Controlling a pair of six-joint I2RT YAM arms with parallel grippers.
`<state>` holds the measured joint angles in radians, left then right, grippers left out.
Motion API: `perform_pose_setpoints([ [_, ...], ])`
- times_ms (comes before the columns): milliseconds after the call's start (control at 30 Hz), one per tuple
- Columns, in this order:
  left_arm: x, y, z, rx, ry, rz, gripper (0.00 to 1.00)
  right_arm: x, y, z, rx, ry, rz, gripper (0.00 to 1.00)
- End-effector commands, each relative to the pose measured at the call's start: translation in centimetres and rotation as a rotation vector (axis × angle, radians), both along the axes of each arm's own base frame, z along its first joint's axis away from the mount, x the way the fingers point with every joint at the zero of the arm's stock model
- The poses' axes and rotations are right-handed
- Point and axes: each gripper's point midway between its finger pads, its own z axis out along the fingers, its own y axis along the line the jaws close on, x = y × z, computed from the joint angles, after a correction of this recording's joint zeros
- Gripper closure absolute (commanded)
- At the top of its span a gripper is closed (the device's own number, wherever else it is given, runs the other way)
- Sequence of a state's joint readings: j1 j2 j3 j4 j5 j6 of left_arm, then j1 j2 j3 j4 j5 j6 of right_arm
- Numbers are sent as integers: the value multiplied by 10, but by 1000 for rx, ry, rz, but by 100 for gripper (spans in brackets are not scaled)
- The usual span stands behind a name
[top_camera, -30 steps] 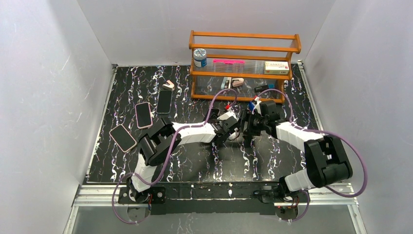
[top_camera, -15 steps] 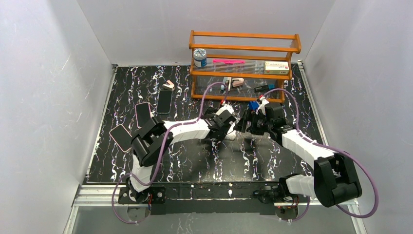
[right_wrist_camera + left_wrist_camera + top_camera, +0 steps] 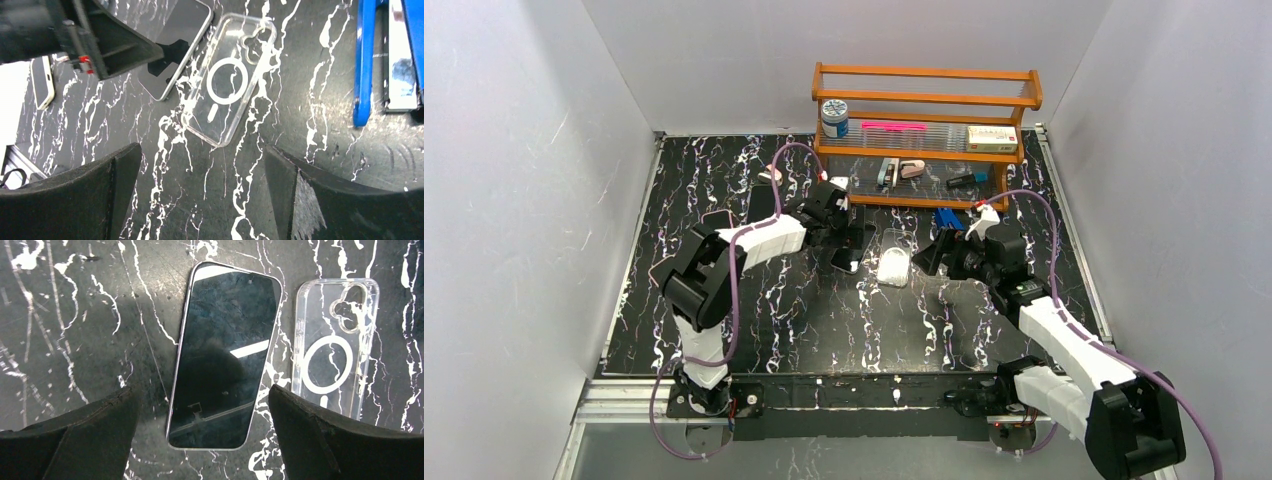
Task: Take the phone out of the phone case
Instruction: Place the phone at the center of the board.
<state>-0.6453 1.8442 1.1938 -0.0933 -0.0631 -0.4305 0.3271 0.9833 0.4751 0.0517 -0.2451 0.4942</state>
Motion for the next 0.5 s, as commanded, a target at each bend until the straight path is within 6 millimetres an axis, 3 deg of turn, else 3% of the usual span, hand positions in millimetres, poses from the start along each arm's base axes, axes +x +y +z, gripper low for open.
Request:
perform_pose_setpoints([
  [0, -4, -23, -10, -110, 93, -76, 6, 9, -3, 19, 10, -99, -21, 1],
  [200, -24, -37, -17, -216, 168, -109, 7, 7, -1, 19, 9, -97, -6, 1],
  [367, -33, -53, -6, -293, 166, -138, 8, 6, 1, 17, 13, -90, 8, 1],
  [467, -31, -50, 7, -291, 133, -126, 7, 5, 2, 18, 16, -93, 16, 1],
])
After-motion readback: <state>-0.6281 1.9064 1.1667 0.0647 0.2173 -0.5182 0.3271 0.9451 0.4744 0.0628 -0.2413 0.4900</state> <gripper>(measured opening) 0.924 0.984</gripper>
